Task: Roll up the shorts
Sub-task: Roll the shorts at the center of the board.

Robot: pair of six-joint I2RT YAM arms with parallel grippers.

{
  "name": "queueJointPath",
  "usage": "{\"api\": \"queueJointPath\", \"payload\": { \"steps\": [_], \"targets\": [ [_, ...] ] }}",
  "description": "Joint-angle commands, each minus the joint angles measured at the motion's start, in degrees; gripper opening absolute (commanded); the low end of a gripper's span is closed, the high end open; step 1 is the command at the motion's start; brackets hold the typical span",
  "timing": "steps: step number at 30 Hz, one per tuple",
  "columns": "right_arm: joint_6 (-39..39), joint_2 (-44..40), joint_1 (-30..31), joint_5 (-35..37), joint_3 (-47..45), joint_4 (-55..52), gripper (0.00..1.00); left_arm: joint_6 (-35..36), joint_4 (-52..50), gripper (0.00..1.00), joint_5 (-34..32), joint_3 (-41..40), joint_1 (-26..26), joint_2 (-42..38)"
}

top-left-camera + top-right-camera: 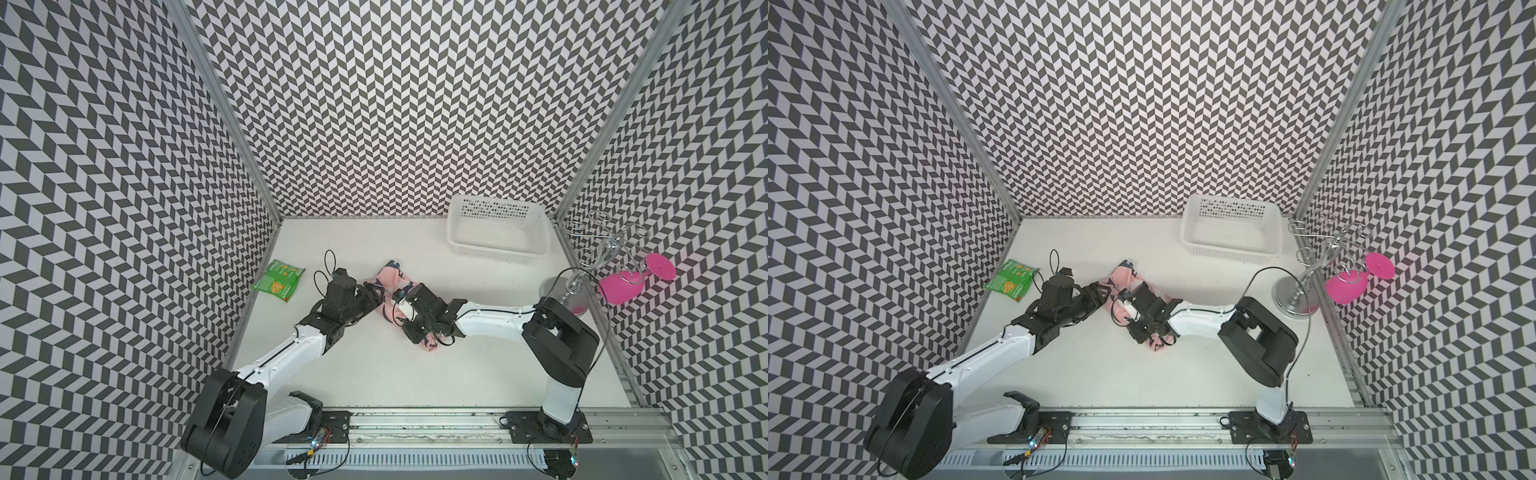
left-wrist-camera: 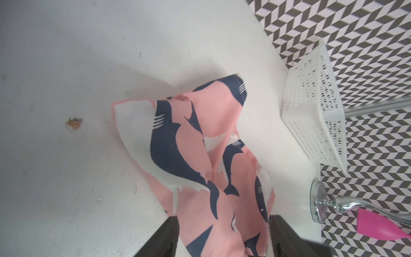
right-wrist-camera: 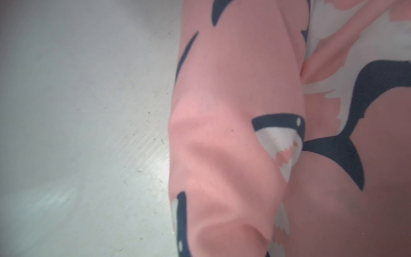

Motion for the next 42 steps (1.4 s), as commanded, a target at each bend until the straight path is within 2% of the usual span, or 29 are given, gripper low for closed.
{"api": "queueJointPath", "payload": {
  "steps": [1,6,10,14,19,24,28,30,31,35,36,37,40,42],
  "targets": [
    [5.4,-0.8,-2.7,-21.3,-2.5,6.1,0.0,2.4,-1.1,0.7,-0.3,-3.3,0.8,-2.9],
    [13.9,2.1,-8.2,-36.0,-7.0,18.3,0.0,0.1,6.7,0.71,3.3,-9.2,0.2,-2.6],
    [20.0,5.0,-10.9,-41.6,-9.7,26.3,0.0,-1.3,15.1,0.72,5.0,-11.8,-0.4,1.6],
    [22.4,7.2,-12.2,-43.8,-10.5,29.3,0.0,-2.7,24.1,0.72,5.2,-12.8,-1.5,7.3],
    [24.1,9.1,-13.3,-45.9,-11.0,32.1,0.0,-4.4,36.2,0.72,2.4,-13.6,-3.6,14.0],
    [24.4,10.6,-13.8,-47.5,-10.3,32.6,0.0,-5.5,40.0,0.7,2.0,-11.8,-3.9,21.9],
    [23.6,11.2,-14.2,-48.2,-10.2,32.1,0.02,-6.7,42.3,0.63,2.6,-10.7,-3.7,27.0],
    [23.0,11.4,-14.2,-48.7,-10.2,31.7,0.02,-6.8,42.6,0.54,3.3,-9.9,-3.8,28.2],
    [22.2,11.4,-14.3,-48.6,-10.0,30.8,0.03,-6.9,42.9,0.5,3.3,-9.7,-3.8,28.7],
    [19.6,9.3,-14.4,-45.3,-9.7,26.1,0.18,-6.9,39.0,0.15,2.8,-8.0,-3.8,28.1],
    [16.4,7.8,-14.4,-39.9,-9.1,22.1,0.26,-6.9,37.0,0.05,2.4,-7.7,-3.9,27.4],
    [14.0,6.3,-14.3,-36.2,-8.5,19.0,0.31,-6.9,35.3,0.01,2.1,-7.4,-3.8,26.7],
    [9.0,-0.8,-14.0,-23.8,-8.0,11.0,0.45,-6.6,28.4,0.0,1.5,-6.0,-3.9,24.4],
    [7.1,-5.8,-13.8,-16.3,-8.2,7.5,0.48,-6.5,23.9,0.0,1.2,-5.1,-4.0,23.2]
  ]
}}
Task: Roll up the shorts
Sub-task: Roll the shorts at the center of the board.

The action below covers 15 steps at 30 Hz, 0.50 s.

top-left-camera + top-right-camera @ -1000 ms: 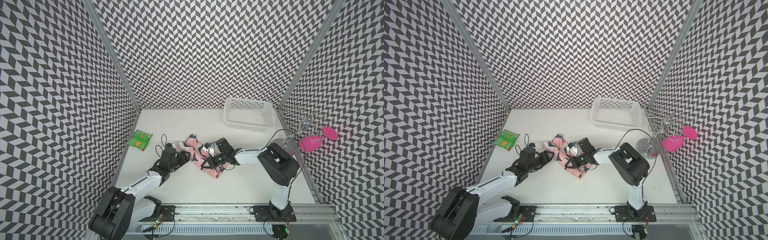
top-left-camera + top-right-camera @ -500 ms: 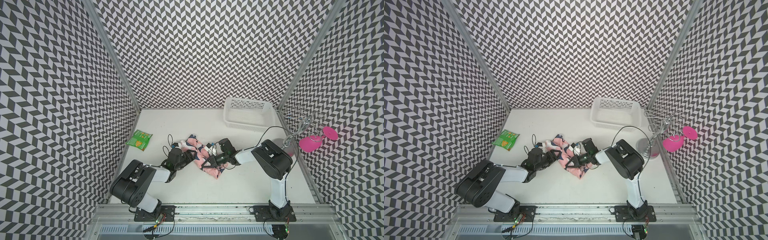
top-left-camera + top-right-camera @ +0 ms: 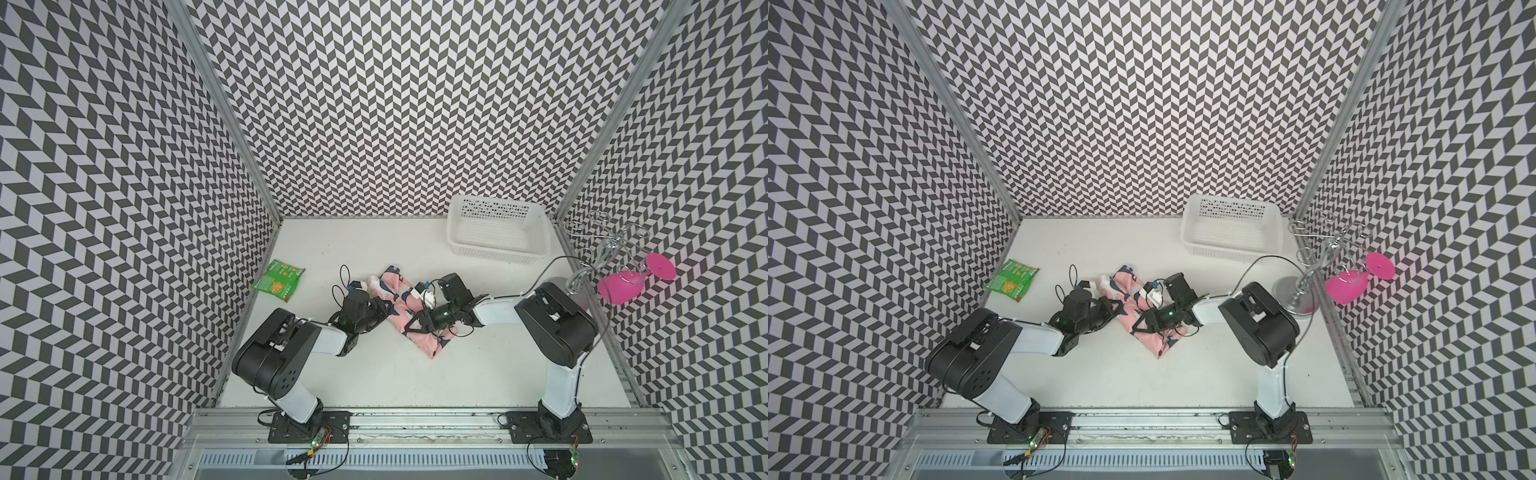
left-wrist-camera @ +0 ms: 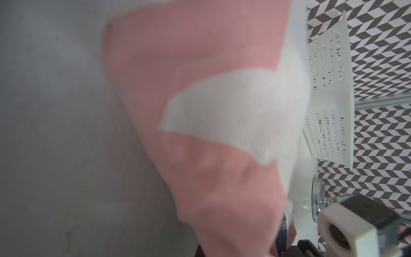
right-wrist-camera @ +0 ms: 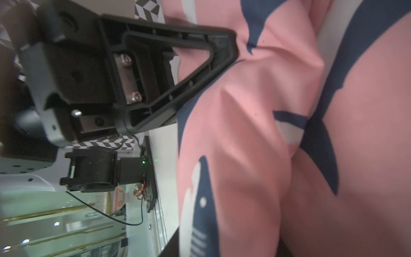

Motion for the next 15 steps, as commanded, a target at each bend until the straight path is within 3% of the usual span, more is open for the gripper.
{"api": "queueJointPath", "payload": {
  "steps": [1,8,15],
  "targets": [
    [-7.2,-8.7,0.7,18.7,0.9,-9.3,0.48,0.3,-10.8,0.0,-1.5,1.8,0.0,-2.3],
    [-14.8,-16.6,16.6,56.8,4.1,-18.9,0.6,-0.8,-21.3,0.0,-0.4,4.1,-0.2,-3.4],
    [-22.0,-11.8,31.9,81.4,5.2,-17.1,0.65,-1.0,-27.7,0.0,-0.2,6.6,-0.3,-5.8]
  ]
}}
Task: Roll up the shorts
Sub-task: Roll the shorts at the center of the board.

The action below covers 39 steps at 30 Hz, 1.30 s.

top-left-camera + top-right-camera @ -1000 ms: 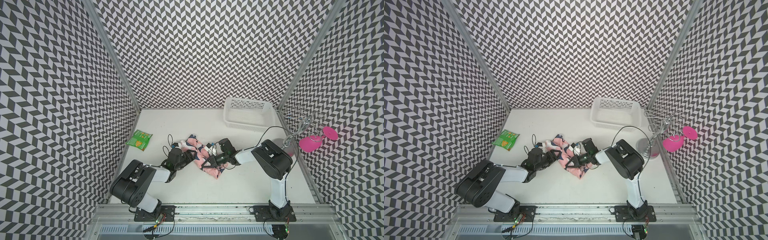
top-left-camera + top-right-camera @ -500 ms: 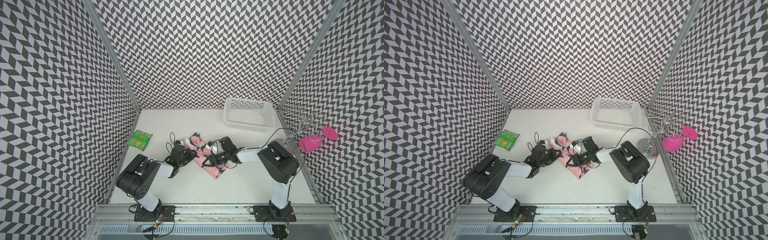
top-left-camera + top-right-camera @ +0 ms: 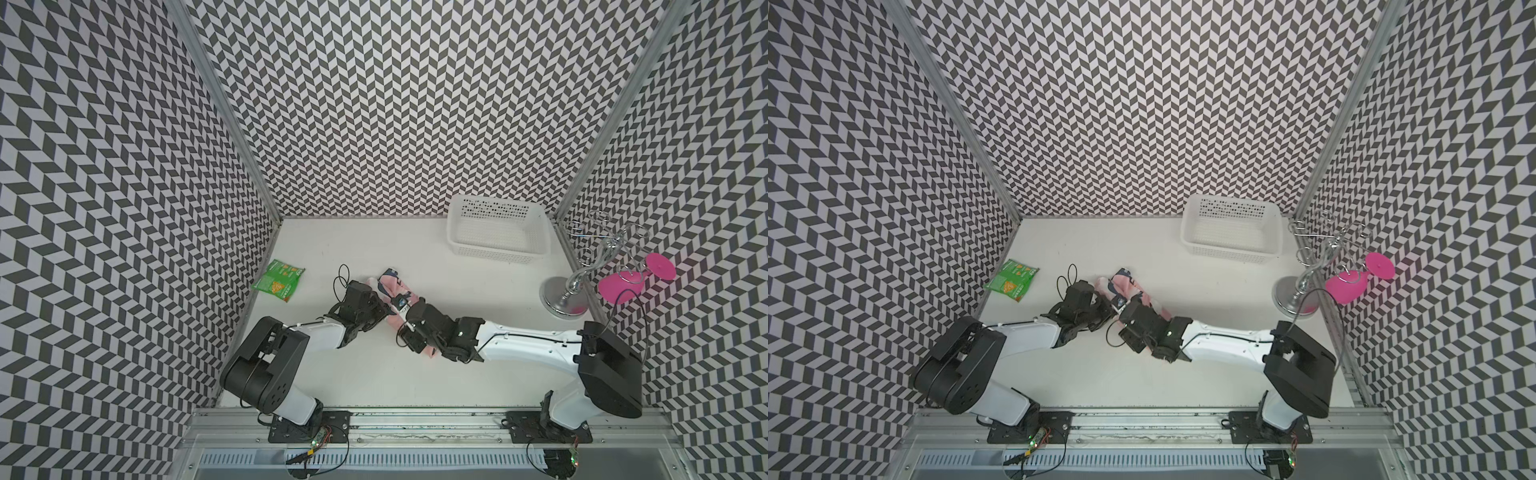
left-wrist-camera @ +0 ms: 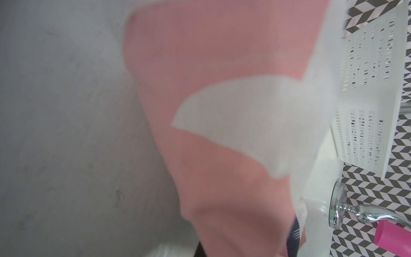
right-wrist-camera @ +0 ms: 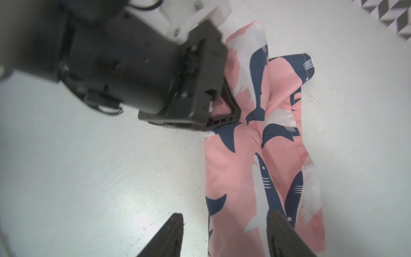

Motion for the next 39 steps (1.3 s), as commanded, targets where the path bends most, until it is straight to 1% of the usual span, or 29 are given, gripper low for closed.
{"api": "queueJointPath", "payload": {
  "steps": [1,4,6,10,12,14,15,16,17,19,20,21,22,23,24,25,26,28,29,32,35,39],
  "targets": [
    [-6.0,4.7,4.1,20.0,1.2,0.1,0.67,0.0,-7.5,0.0,0.0,1.2,-0.3,-1.5],
    [-7.9,10.0,6.5,25.5,2.7,1.4,0.67,-0.1,-8.1,0.0,0.5,1.4,-0.3,-1.9],
    [-9.0,12.6,7.4,27.7,3.2,2.9,0.67,-0.3,-8.1,0.0,0.7,1.6,-0.2,-2.1],
    [-11.2,17.4,8.2,31.1,3.8,5.4,0.67,-0.5,-8.1,0.0,1.7,1.6,-0.3,-2.0],
    [-11.4,19.3,8.2,31.7,4.2,5.4,0.66,-0.4,-8.1,0.0,2.1,1.7,-0.1,-2.1],
    [-12.2,20.6,8.2,30.9,4.0,6.0,0.62,-0.5,-7.9,0.0,2.6,1.6,-0.1,-2.3],
    [-12.4,21.1,8.1,30.0,3.9,6.3,0.58,-0.5,-7.8,0.0,2.9,1.6,0.0,-2.3],
    [-12.6,21.5,7.9,28.5,3.8,6.3,0.5,-0.5,-7.8,0.0,3.2,1.6,0.1,-2.4],
    [-12.4,21.8,7.5,26.2,4.0,5.8,0.39,-0.5,-7.6,0.0,3.4,1.4,0.2,-2.7],
    [-11.5,21.7,6.4,19.4,4.7,3.7,0.25,-0.2,-7.0,0.0,3.5,1.2,0.5,-3.0],
    [-10.6,21.4,5.4,15.4,5.0,2.8,0.19,0.3,-6.4,0.04,3.8,1.1,0.7,-3.2],
    [-9.8,20.9,4.4,12.4,5.0,2.2,0.15,0.9,-5.9,0.15,3.9,1.0,1.1,-3.5],
    [-8.8,20.0,2.9,7.0,4.9,1.6,0.13,1.6,-5.5,0.3,4.3,1.0,1.4,-3.8],
    [-7.8,19.2,1.2,1.5,4.9,1.1,0.11,2.4,-5.1,0.42,4.6,0.9,1.8,-4.5],
    [-6.9,18.3,-0.3,-2.5,4.7,0.9,0.11,3.1,-5.1,0.49,4.4,0.9,2.1,-5.2],
    [-5.8,17.3,-2.3,-8.7,4.4,0.8,0.1,3.8,-6.0,0.55,3.8,1.1,2.4,-6.2],
    [-4.5,16.2,-4.5,-14.7,4.0,0.9,0.09,4.5,-7.5,0.57,2.7,1.5,2.7,-7.3],
    [-2.4,14.4,-8.1,-23.7,3.1,1.7,0.09,6.8,-11.8,0.65,-0.7,3.0,2.8,-9.9],
    [-1.5,13.5,-9.7,-27.8,2.7,2.0,0.09,7.8,-13.4,0.66,-2.3,3.4,2.8,-11.7],
    [0.2,12.0,-12.9,-36.9,2.1,3.2,0.09,9.1,-16.0,0.67,-5.3,2.4,3.8,-17.1],
    [2.6,11.6,-15.6,-45.8,2.0,4.7,0.09,9.2,-15.9,0.67,-4.8,-0.5,5.7,-21.6],
    [7.2,12.3,-19.4,-54.6,0.7,8.5,0.09,9.5,-15.0,0.68,-3.4,-3.0,6.2,-22.8]
  ]
}}
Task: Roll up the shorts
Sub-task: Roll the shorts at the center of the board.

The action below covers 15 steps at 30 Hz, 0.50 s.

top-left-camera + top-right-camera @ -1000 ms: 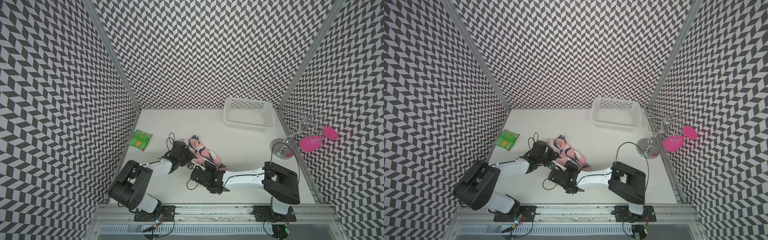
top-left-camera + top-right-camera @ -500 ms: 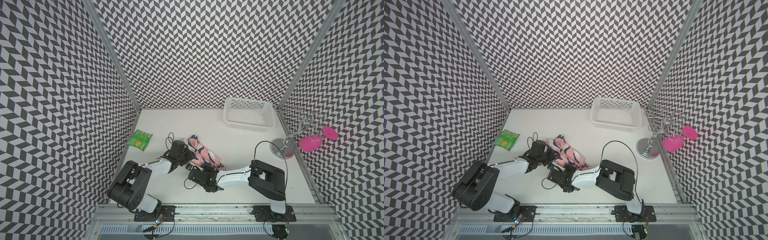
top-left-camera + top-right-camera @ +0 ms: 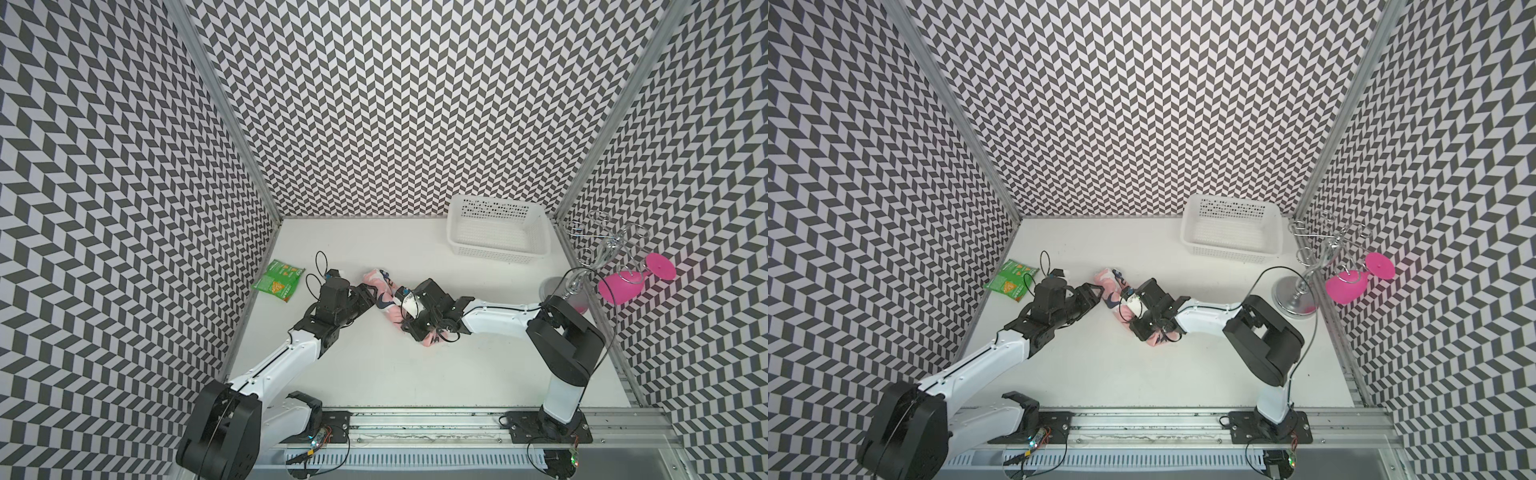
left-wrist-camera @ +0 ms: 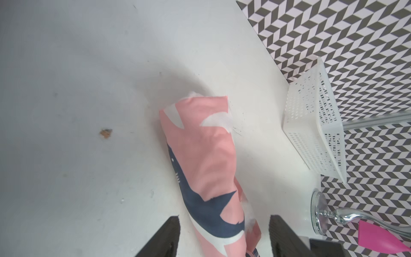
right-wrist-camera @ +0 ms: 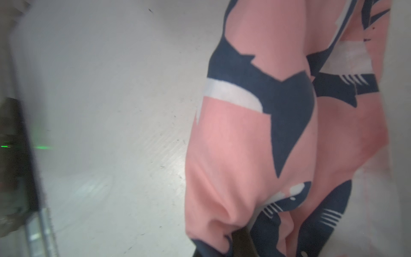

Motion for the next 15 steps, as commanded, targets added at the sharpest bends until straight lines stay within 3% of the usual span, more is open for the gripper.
{"api": "queueJointPath", "payload": {
  "steps": [1,8,15],
  "targets": [
    [6.8,0.0,-3.0,-15.8,-2.2,5.3,0.09,1.7,-1.2,0.68,0.6,-2.5,0.1,0.4],
    [18.0,4.8,-9.5,-28.8,-7.0,18.7,0.09,0.0,11.7,0.7,3.0,-6.0,-3.3,6.1],
    [21.1,7.3,-11.2,-30.9,-8.1,22.4,0.09,-5.1,29.1,0.72,3.1,-10.7,-4.5,11.1]
  ]
}}
